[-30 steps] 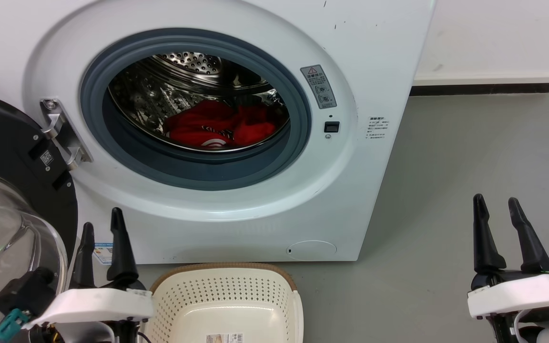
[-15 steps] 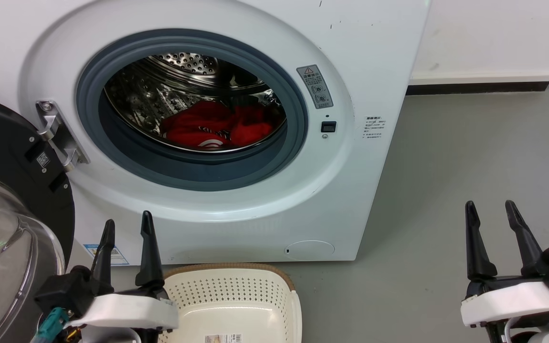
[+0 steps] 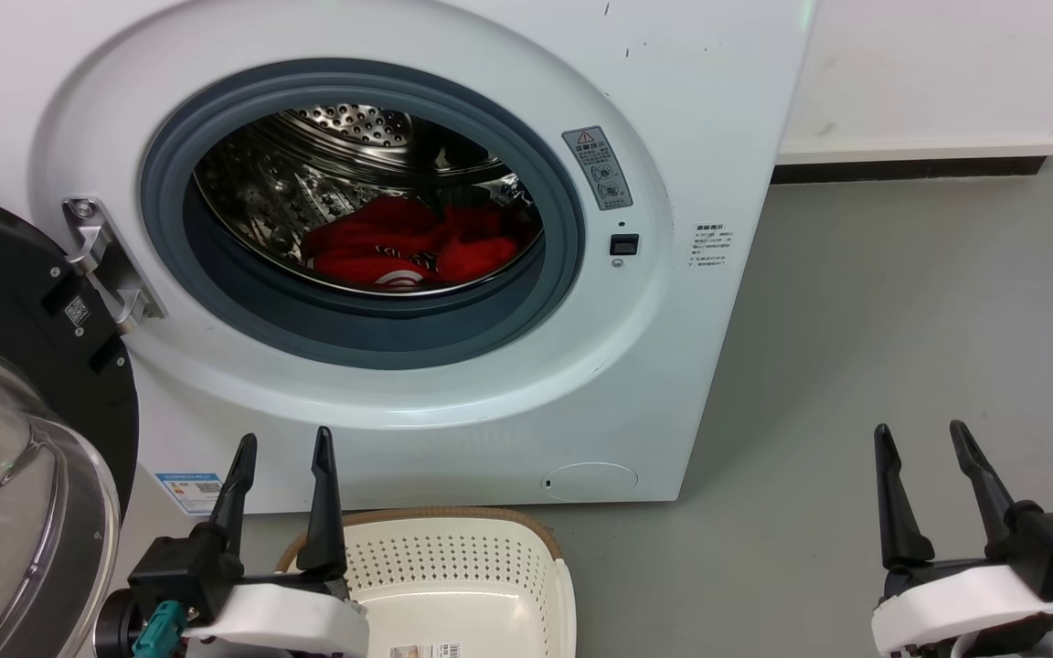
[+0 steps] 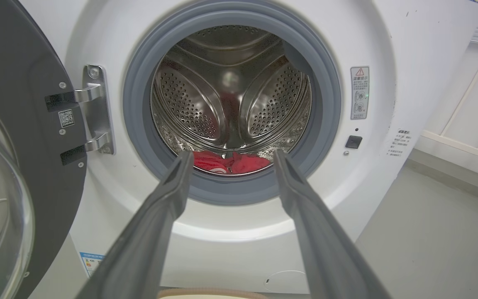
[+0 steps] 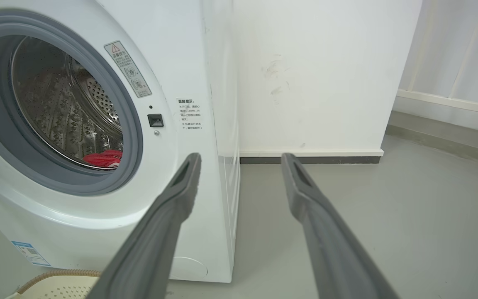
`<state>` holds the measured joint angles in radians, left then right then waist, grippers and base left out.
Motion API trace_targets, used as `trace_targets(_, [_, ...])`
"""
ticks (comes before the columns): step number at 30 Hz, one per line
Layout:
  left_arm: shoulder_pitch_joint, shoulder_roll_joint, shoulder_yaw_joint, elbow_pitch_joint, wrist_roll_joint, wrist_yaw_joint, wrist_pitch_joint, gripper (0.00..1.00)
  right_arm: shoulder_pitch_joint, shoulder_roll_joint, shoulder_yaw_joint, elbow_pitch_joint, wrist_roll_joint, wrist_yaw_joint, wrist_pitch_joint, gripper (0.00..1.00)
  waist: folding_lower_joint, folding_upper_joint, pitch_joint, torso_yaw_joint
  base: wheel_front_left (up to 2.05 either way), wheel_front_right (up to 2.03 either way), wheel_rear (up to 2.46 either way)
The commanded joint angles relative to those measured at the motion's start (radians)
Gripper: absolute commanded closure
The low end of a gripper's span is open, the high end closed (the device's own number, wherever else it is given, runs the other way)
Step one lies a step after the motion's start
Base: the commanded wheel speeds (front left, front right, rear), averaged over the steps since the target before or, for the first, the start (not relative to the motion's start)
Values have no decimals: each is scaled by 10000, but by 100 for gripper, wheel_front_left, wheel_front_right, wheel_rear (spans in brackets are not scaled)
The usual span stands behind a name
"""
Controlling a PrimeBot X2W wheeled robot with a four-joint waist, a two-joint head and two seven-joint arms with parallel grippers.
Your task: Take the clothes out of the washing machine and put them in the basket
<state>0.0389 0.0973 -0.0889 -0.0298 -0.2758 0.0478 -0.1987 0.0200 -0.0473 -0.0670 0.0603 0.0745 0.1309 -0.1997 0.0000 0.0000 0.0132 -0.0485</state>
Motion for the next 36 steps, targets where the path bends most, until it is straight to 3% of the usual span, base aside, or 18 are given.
trace_targets(1, [81, 74, -45, 17, 267, -56, -106, 0, -89, -45, 3, 83, -118, -3, -92, 0, 0, 0, -13, -9, 0, 0, 0])
trace_targets(11, [202, 55, -123, 459, 1159, 45, -304, 0, -53, -46, 202, 1024, 14, -3, -305, 0, 0, 0, -58, -69, 0, 0, 0])
trace_targets(26, [312, -92, 55, 577, 1994, 43, -594, 0, -28, -47, 116, 392, -790, -3, -580, 0, 0, 0, -35, -159, 0, 0, 0])
trace_targets(36, [360, -325, 505, 675, 2213, -306, -670, 0, 53, -46, 181, 506, -1002, -3, -658, 0, 0, 0, -11, -212, 0, 0, 0])
